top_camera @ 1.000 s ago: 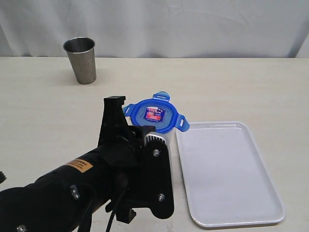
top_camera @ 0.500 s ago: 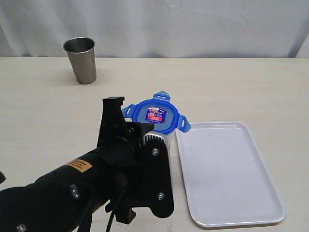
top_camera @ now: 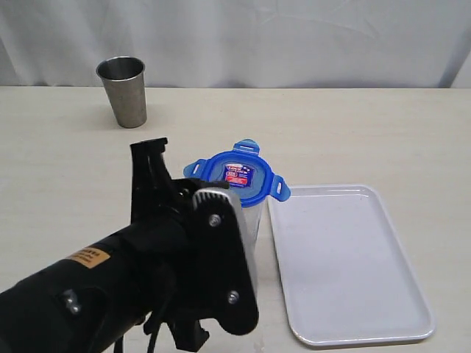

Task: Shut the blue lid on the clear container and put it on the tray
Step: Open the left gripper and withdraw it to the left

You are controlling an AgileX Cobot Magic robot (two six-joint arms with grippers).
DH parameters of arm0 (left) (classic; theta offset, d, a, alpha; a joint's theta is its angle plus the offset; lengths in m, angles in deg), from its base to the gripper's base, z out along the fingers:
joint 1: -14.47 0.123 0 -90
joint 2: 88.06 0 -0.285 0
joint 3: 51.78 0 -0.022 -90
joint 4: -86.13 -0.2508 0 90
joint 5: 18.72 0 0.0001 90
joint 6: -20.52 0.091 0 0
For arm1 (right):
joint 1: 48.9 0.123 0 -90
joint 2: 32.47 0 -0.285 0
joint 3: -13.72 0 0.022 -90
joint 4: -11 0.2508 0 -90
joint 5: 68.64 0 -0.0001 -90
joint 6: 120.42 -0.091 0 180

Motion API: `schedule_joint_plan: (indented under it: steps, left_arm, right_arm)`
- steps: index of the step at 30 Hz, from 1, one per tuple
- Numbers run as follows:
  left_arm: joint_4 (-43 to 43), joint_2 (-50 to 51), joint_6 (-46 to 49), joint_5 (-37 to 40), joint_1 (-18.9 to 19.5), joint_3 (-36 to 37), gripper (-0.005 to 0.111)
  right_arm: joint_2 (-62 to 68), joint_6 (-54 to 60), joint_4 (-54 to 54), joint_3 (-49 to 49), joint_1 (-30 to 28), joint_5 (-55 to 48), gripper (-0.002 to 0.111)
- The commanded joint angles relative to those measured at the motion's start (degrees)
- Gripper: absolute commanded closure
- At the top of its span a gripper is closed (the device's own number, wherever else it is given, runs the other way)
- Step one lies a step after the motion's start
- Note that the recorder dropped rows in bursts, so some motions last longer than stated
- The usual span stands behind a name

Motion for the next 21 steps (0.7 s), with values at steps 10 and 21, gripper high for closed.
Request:
schedule_joint_plan:
  steps: [10,21]
  left_arm:
    - [14.69,-9.76,-16.03,19.89,12.37,3.61,0.055]
    - [14.69,-4.89,-1.75,52.00,35.90,9.47,0.055]
  right_arm:
    - [2.82,0.01,6.31,-9.21,0.16,-1.37,0.104]
    - [35.99,48.23,46.64,-32.08,0.16,-27.25,0.103]
